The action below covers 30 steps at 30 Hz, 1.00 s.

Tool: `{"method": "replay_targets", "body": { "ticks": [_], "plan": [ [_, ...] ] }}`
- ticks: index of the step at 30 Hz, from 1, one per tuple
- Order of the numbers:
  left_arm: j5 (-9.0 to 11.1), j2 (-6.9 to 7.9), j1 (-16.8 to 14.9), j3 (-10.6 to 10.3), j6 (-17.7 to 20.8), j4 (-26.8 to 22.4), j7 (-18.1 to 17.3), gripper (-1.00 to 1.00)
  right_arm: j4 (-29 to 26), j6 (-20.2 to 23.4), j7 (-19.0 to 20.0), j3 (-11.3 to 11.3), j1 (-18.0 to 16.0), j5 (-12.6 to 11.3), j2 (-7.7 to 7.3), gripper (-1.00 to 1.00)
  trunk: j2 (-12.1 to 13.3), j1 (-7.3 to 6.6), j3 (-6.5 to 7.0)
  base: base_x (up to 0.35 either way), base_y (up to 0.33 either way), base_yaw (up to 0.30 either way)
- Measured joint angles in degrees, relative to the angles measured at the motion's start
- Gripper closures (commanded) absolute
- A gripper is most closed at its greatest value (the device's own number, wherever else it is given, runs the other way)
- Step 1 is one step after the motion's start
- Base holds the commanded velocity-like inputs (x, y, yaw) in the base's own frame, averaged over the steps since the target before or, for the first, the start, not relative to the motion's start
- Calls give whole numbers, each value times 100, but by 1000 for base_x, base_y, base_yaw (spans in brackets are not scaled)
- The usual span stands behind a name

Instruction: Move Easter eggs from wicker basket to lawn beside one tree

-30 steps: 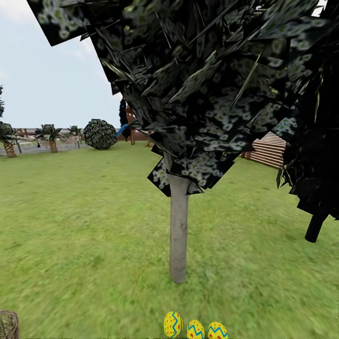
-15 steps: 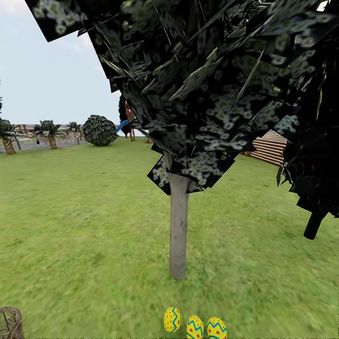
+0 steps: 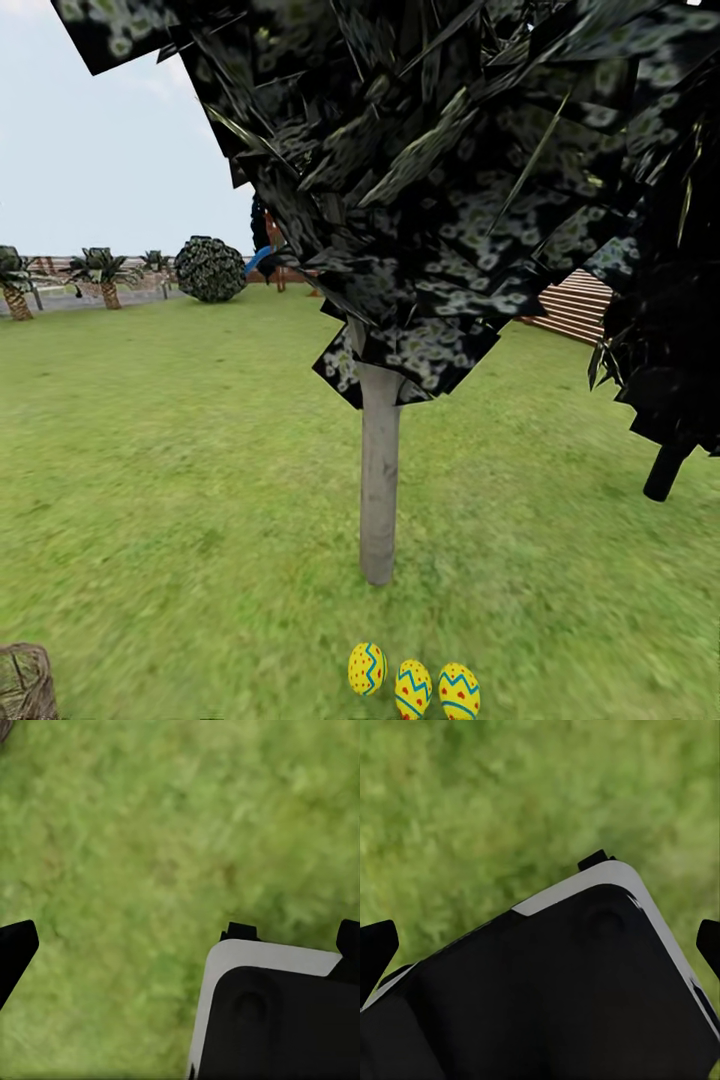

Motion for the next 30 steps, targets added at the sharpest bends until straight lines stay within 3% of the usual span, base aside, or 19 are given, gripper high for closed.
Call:
{"method": "replay_targets", "body": {
  "ticks": [13,20,30],
  "plan": [
    [7,0,7,0,-6,0,0,-100,0,0,2,5,0,26,8,-100,440,-241,74,0,0,0],
    [3,-6,12,0,-8,-7,0,-100,0,3,-3,-13,0,425,16,-100,722,-395,134,0,0,0],
    [1,-9,12,0,-46,-9,0,-100,-1,4,-3,-15,0,550,23,-100,1124,-615,219,0,0,0]
  ]
}}
